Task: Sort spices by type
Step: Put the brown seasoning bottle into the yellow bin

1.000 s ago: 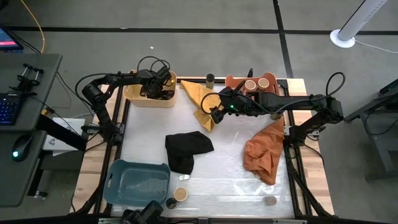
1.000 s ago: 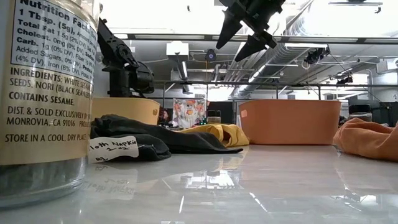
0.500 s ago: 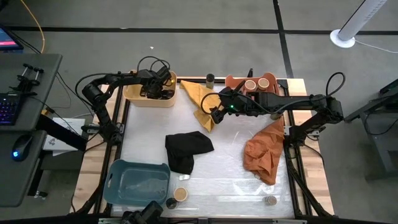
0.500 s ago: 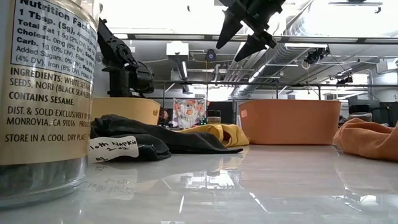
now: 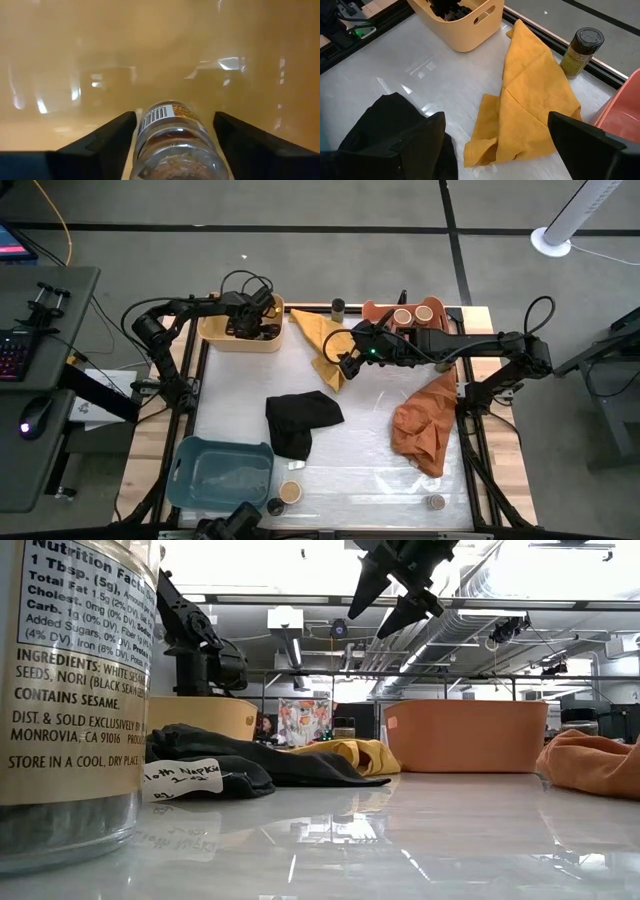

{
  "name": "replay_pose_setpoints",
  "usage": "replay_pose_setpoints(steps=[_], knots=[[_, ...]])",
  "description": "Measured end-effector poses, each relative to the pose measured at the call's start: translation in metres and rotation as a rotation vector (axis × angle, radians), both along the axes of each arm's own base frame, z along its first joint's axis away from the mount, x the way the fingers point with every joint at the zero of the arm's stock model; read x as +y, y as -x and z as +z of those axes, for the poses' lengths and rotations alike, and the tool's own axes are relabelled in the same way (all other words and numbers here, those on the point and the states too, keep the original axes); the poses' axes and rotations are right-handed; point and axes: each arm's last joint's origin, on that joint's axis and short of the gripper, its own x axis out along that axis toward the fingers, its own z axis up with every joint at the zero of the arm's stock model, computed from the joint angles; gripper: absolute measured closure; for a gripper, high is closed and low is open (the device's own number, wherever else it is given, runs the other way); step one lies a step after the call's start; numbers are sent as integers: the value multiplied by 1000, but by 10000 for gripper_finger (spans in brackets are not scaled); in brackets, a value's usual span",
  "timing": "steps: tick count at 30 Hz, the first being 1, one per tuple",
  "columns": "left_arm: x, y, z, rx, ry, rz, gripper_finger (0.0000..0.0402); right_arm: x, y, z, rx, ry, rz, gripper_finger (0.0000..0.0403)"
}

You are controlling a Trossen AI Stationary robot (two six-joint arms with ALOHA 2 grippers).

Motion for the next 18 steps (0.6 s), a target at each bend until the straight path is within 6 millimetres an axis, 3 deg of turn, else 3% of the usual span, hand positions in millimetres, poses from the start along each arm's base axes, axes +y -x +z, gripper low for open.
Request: replay_pose_setpoints(steps=[7, 18], knots=[[4, -3, 7, -14, 20, 2, 108, 0, 0, 0, 0, 0, 0, 55], [21, -19, 50, -54, -45, -26, 107, 0, 0, 0, -2, -2, -3, 55]])
